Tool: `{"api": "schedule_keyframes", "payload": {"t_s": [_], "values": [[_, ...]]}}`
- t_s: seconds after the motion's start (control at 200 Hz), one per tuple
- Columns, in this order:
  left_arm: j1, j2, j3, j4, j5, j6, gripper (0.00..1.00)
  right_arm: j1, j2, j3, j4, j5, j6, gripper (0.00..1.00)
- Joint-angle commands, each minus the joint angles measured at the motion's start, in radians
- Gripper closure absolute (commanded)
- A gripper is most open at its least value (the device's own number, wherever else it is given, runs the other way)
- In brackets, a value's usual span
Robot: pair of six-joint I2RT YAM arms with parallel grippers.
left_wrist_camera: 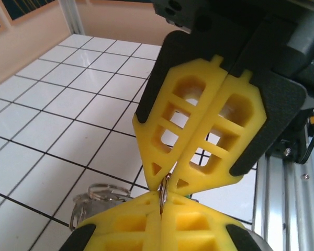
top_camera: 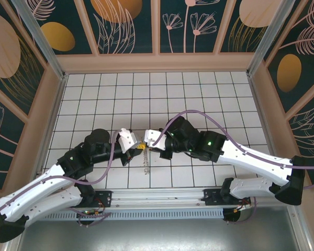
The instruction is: Put the keys on the keyring
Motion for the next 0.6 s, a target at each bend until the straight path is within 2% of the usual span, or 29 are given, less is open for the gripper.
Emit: {"api": "schedule_keyframes", "payload": {"t_s": [0.0, 0.065, 0.17, 0.24, 0.39, 0.595], "values": [[-0.003, -0.024, 0.014, 0.068, 0.045, -0.016, 1.0, 0.017, -0.009, 0.038, 0.029, -0.014, -0.001, 1.0], [-0.003, -0.06, -0.006, 0.118, 0.066, -0.034, 1.0, 0.017, -0.03, 0.011, 0.058, -0.023, 0.015, 1.0], [-0.004, -0.118, -0.047, 0.213, 0.107, -0.069, 1.0, 0.016, -0.083, -0.051, 0.126, -0.07, 0.04, 0.86], [-0.004, -0.142, -0.069, 0.263, 0.131, -0.088, 1.0, 0.015, -0.108, -0.083, 0.16, -0.098, 0.056, 0.81], [-0.004, -0.152, -0.098, 0.337, 0.161, -0.107, 1.0, 0.012, -0.119, -0.105, 0.179, -0.107, 0.067, 0.81], [-0.003, -0.129, -0.092, 0.366, 0.179, -0.106, 1.0, 0.003, -0.126, -0.112, 0.2, -0.114, 0.064, 0.87]]}}
